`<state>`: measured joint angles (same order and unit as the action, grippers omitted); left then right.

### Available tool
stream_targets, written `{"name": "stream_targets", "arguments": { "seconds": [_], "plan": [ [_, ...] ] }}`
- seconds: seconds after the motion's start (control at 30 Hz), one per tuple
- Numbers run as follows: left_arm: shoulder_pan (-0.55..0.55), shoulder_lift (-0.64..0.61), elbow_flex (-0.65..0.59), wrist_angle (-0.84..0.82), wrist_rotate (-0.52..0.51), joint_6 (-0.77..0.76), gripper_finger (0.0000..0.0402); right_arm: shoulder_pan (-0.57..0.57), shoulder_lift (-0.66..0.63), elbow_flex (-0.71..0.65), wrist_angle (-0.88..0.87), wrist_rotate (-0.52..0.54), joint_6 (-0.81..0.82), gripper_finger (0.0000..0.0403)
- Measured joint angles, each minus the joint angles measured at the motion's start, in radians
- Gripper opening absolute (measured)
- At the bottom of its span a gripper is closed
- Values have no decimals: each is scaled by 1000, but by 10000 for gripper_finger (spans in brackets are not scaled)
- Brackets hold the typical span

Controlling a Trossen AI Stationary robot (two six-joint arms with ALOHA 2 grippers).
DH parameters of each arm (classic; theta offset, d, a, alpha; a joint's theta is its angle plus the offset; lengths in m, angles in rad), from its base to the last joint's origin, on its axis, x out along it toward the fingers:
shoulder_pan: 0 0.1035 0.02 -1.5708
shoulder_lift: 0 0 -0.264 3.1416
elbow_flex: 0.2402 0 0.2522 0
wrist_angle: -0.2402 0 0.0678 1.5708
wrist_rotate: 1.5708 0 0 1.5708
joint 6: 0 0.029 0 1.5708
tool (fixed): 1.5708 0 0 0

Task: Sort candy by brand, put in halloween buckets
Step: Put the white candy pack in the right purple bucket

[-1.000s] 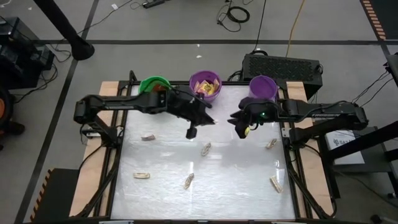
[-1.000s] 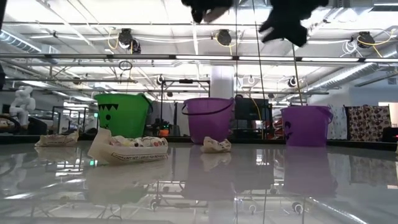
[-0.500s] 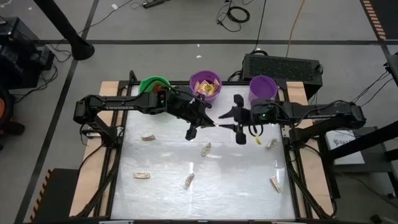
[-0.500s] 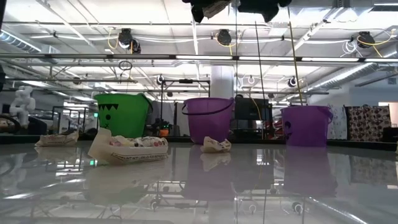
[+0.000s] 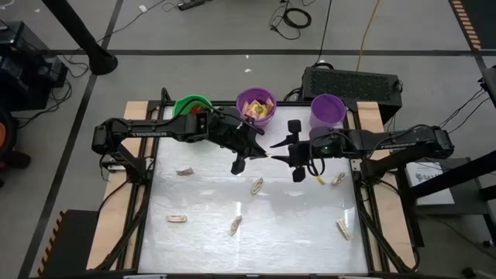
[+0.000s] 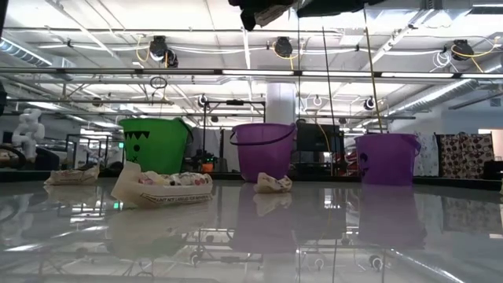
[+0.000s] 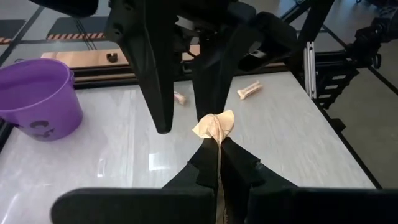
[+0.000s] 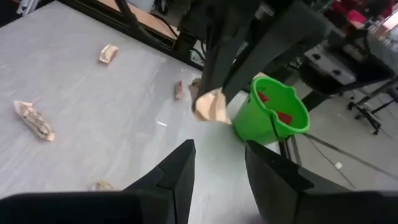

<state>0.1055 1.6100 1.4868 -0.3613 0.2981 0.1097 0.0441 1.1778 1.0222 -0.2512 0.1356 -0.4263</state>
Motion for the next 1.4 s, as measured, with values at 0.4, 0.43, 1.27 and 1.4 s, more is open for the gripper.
{"name": "stream_targets", "arguments": {
  "seconds": [0.4,0.43,1.27,1.4],
  "plan": [
    [1,0,0,0,-11,1,8,28,-1,0,71,-2,-5,134],
    [1,0,0,0,-11,1,8,29,3,0,71,-2,-5,134],
    [-3,0,-17,-16,-55,29,155,29,13,0,31,-11,131,2],
    [-2,0,-17,-30,-75,35,218,-7,-14,0,-57,-7,204,1]
  ]
}}
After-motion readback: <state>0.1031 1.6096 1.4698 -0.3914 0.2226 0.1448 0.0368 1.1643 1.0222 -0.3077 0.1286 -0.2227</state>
